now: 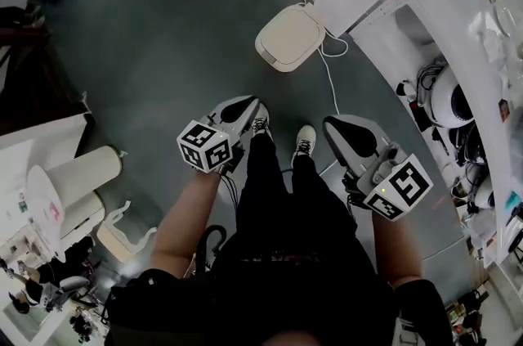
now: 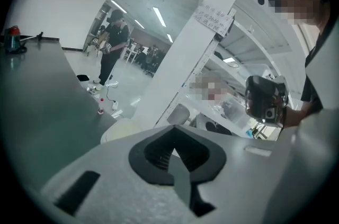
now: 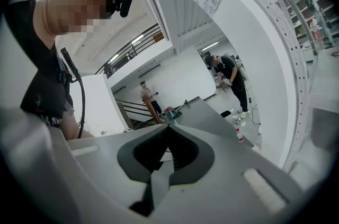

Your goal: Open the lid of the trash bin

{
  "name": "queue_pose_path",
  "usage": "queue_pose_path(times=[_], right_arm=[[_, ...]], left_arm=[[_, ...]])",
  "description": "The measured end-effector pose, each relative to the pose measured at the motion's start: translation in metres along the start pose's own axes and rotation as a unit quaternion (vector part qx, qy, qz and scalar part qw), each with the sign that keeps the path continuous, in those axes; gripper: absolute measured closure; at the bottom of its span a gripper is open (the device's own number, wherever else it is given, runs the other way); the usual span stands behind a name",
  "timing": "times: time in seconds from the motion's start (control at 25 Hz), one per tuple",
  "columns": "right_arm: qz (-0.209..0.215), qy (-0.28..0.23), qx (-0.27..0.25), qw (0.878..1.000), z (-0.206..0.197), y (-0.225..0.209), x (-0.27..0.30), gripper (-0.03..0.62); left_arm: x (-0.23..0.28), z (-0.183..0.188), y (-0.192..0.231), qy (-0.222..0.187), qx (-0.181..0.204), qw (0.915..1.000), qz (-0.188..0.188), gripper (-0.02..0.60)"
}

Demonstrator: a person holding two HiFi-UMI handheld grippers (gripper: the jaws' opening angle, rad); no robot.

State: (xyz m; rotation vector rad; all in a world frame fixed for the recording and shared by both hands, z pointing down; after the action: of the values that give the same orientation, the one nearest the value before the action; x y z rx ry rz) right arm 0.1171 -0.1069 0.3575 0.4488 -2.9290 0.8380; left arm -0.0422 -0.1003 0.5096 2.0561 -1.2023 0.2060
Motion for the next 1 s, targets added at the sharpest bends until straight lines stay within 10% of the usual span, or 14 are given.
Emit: queue_pose_path(times=[1.0], right_arm=[[-0.114, 0.005, 0.118, 0.986, -0.128, -0.126, 0.066, 0.585]], left_arm=[[0.209, -0.146, 0.250, 0.144, -0.099, 0.9828, 0.060, 0.557]])
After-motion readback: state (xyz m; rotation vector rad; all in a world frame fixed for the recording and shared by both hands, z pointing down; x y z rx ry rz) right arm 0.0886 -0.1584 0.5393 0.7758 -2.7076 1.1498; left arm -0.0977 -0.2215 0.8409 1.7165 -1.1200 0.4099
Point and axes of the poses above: the fingertips, and each gripper's own axes: x forward along the fingers, y to its left, z out of its top, the point moved 2 cm from there along -x, backward along the fingers, and after that the axes turned 5 degrees about z, right-handed, at the moved point
